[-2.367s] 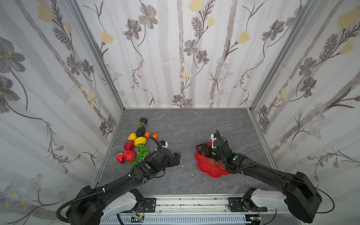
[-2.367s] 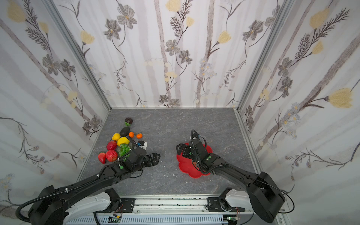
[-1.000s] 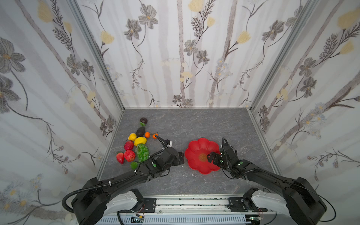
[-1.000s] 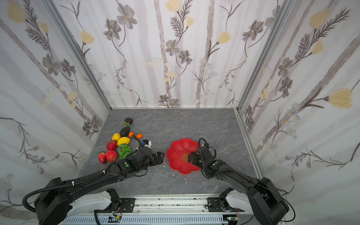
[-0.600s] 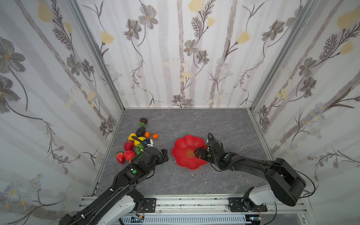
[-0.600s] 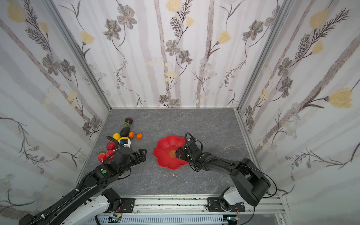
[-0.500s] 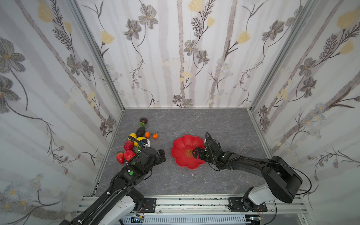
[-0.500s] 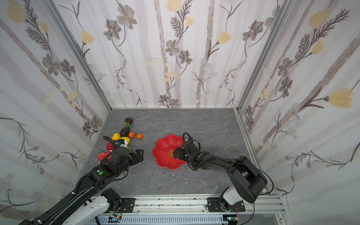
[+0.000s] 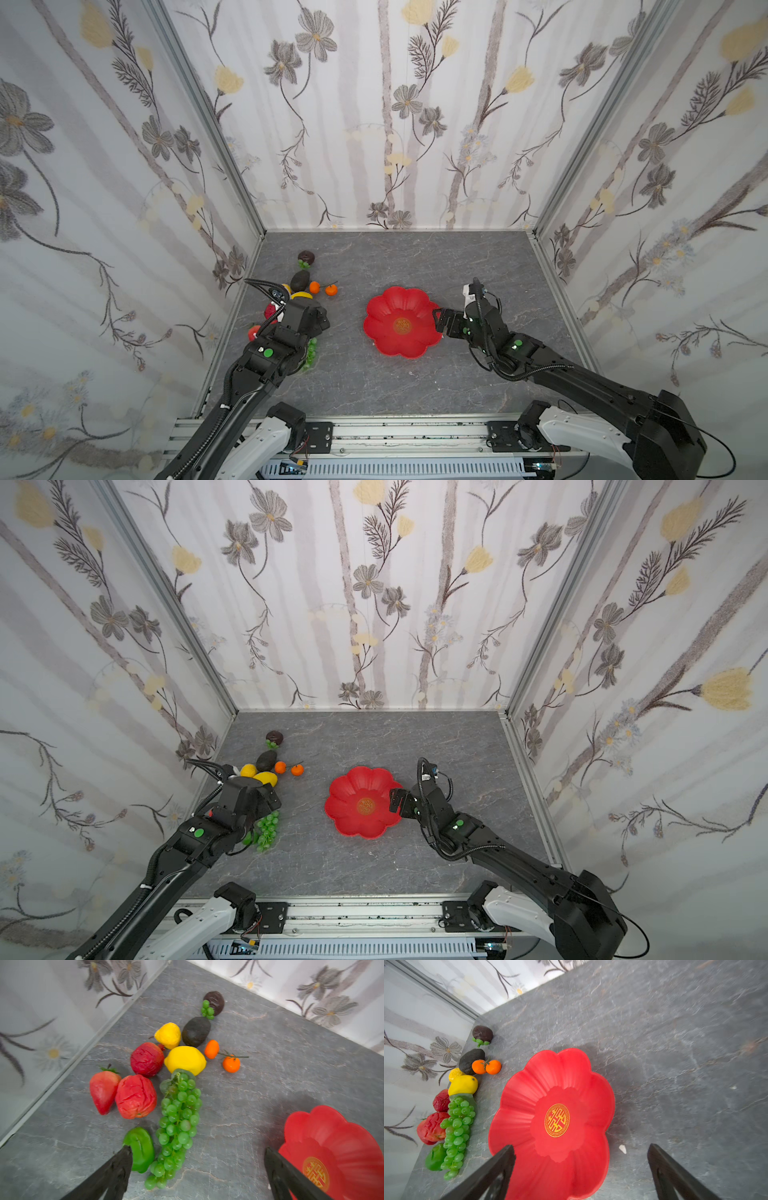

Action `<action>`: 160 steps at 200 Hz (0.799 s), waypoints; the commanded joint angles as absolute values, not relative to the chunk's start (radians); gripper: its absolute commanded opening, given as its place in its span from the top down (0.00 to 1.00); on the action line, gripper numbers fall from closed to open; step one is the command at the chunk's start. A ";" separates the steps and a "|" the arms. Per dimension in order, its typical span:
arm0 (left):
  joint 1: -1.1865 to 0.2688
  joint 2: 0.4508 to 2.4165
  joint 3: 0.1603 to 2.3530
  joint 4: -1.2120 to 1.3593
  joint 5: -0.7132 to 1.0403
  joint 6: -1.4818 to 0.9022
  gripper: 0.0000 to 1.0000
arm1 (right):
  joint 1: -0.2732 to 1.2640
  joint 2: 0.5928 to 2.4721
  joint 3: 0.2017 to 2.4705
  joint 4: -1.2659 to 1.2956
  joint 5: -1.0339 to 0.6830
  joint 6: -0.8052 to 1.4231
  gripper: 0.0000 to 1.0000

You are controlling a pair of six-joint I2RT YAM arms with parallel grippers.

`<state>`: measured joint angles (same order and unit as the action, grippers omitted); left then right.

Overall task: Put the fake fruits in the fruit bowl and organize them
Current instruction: 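Release the bowl with right gripper while left gripper lowers over fruit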

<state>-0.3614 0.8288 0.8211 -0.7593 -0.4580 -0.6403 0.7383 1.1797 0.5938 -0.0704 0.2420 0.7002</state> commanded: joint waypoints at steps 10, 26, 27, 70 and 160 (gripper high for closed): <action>-0.172 0.882 0.844 -0.812 -0.382 -0.647 0.00 | 0.736 1.087 0.530 -0.049 0.314 0.612 0.00; -0.055 0.927 0.841 -0.784 -0.300 -0.643 0.00 | 0.736 1.049 0.479 -0.002 0.310 0.603 0.00; -0.050 0.931 0.841 -0.782 -0.296 -0.644 0.00 | 0.735 1.047 0.475 0.001 0.310 0.603 0.00; 0.072 1.085 0.816 -0.677 -0.225 -0.666 0.03 | 0.732 1.034 0.381 0.113 0.280 0.596 0.00; 0.174 1.284 0.824 -0.596 -0.209 -0.627 0.14 | 0.713 1.144 0.344 0.223 0.245 0.492 0.00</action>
<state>0.1638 1.2530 0.8188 -0.6323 -0.2184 -0.6361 0.7200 1.1202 0.3477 0.1364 0.2649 0.5362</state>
